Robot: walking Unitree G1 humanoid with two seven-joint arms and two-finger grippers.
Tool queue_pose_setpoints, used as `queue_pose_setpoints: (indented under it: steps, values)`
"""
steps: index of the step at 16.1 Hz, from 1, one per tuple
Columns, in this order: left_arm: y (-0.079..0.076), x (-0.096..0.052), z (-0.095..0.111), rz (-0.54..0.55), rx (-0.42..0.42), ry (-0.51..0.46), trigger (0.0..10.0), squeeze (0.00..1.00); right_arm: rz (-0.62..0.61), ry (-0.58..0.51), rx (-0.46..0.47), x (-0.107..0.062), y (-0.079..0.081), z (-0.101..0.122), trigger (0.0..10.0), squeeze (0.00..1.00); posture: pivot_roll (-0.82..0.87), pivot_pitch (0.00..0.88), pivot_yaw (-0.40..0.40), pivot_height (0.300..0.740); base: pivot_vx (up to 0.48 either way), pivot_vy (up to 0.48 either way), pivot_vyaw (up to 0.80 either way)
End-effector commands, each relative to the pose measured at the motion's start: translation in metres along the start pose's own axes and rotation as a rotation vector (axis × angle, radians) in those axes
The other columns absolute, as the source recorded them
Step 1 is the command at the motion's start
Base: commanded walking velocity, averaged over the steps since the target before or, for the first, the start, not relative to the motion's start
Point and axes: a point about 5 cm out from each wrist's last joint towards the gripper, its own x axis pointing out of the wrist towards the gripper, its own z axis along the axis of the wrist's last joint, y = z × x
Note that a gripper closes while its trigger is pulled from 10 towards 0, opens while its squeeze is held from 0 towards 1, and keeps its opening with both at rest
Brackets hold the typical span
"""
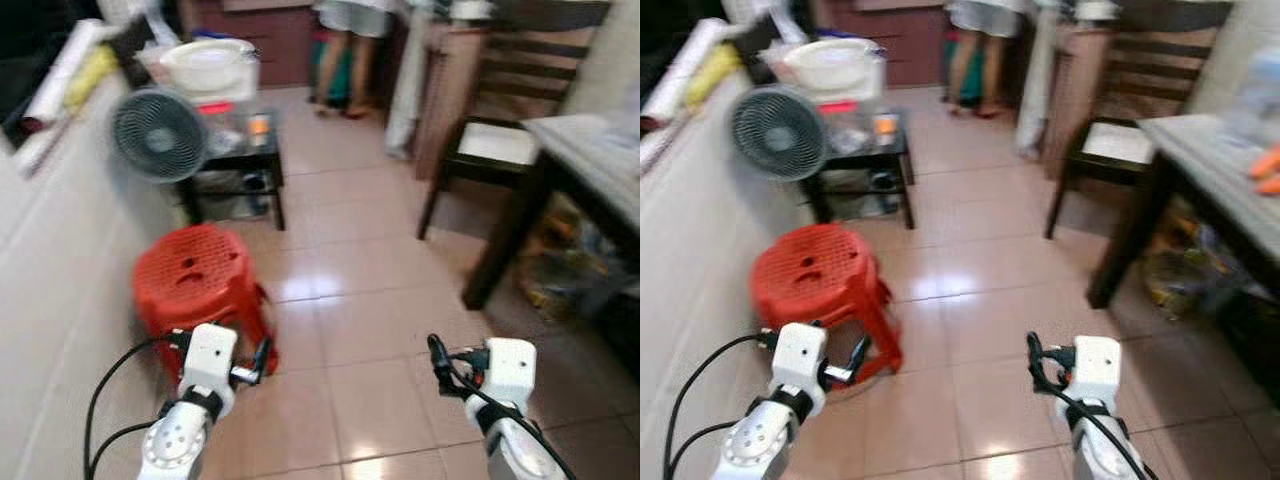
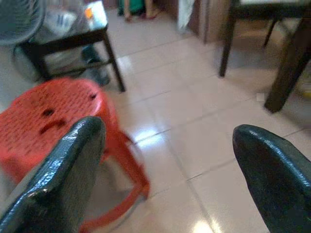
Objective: Setting the table
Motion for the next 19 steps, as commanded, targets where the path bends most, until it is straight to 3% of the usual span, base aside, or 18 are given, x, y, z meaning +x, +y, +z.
queue_pose_setpoints:
  steps: [1, 10, 11, 12, 13, 19]
  values:
    - [0.005, -0.005, -0.003, 0.034, 0.004, 0.02, 10.0, 0.0, 0.021, -0.032, 0.006, 0.003, 0.006, 0.01, 10.0, 0.0, -0.19, 0.0, 0.052, 0.74, 0.0, 0.0, 0.0]
    - [-0.003, -0.017, -0.006, 0.162, -0.054, 0.035, 10.0, 0.0, 0.065, -0.018, 0.003, 0.014, 0.01, 0.02, 10.0, 0.0, -0.17, 0.001, 0.004, 0.74, 0.0, 0.0, 0.0]
    - [0.007, -0.007, -0.003, 0.152, -0.053, 0.003, 10.0, 0.0, 0.065, -0.018, 0.0, 0.016, 0.009, 0.022, 10.0, 0.0, -0.17, 0.0, -0.002, 0.74, 0.0, 0.0, 0.0]
    - [0.029, 0.008, 0.006, 0.152, -0.03, -0.049, 10.0, 0.0, 0.066, -0.022, -0.004, 0.016, 0.009, 0.023, 10.0, 0.0, -0.17, 0.0, -0.001, 0.74, 0.0, 0.244, 0.0]
    - [0.037, 0.014, 0.009, 0.153, -0.04, -0.064, 10.0, 0.0, 0.067, -0.026, -0.007, 0.016, 0.009, 0.025, 10.0, 0.0, -0.18, 0.0, -0.002, 0.74, 0.0, 0.27, -0.8]
    - [0.034, 0.017, 0.006, 0.086, -0.075, -0.08, 10.0, 0.0, 0.067, -0.029, -0.018, 0.013, 0.007, 0.025, 10.0, 0.0, -0.2, 0.0, 0.004, 0.74, 0.16, 0.051, -0.8]
